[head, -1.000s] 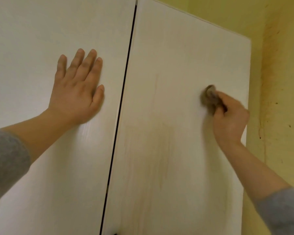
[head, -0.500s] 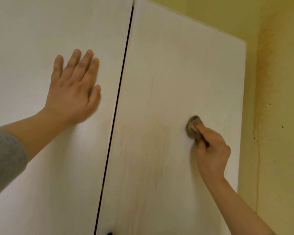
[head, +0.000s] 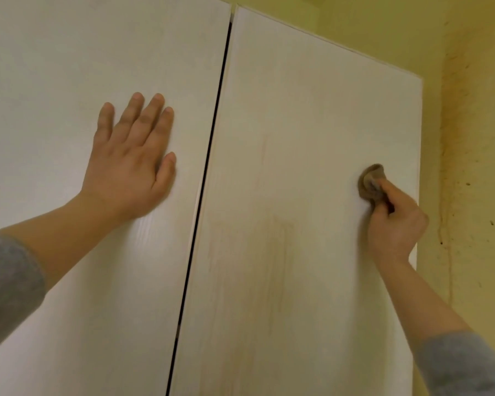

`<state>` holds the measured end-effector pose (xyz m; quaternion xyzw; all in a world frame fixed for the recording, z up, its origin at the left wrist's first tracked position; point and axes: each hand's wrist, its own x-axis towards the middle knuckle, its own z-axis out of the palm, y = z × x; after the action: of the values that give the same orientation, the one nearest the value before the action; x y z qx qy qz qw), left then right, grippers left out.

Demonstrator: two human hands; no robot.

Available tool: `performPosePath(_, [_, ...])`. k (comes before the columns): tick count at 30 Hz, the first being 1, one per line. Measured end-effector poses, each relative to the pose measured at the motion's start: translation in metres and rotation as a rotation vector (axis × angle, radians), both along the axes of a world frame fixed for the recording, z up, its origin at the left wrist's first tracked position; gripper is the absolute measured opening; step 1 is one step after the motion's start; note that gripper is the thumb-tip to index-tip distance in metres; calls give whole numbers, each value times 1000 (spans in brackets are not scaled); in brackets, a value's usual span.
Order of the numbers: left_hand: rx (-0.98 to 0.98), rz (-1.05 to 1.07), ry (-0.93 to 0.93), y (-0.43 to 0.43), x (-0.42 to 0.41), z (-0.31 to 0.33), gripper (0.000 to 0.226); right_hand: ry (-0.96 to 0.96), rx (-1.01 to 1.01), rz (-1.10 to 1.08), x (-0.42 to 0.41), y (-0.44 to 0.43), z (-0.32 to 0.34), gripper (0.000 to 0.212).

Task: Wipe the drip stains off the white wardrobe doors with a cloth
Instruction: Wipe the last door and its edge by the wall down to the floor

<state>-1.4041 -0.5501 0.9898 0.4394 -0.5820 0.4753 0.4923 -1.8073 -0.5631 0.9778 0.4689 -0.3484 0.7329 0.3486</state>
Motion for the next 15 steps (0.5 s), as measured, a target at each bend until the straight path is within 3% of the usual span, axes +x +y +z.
performPosePath(4, [-4,1,-3,0,1,1,68,50,34,35,10,6,-57,52])
performPosePath(7, [-2,-6,0,1,1,-1,68,31,82,114,7,19,-64,53])
performPosePath(12, [-15,-17,1,0,0,0,69,-106,1,53,-21,26,0,39])
performPosePath(15, [-32,-22,-3,-1,-1,0,68,-148,90,-3,-38,26,47,37])
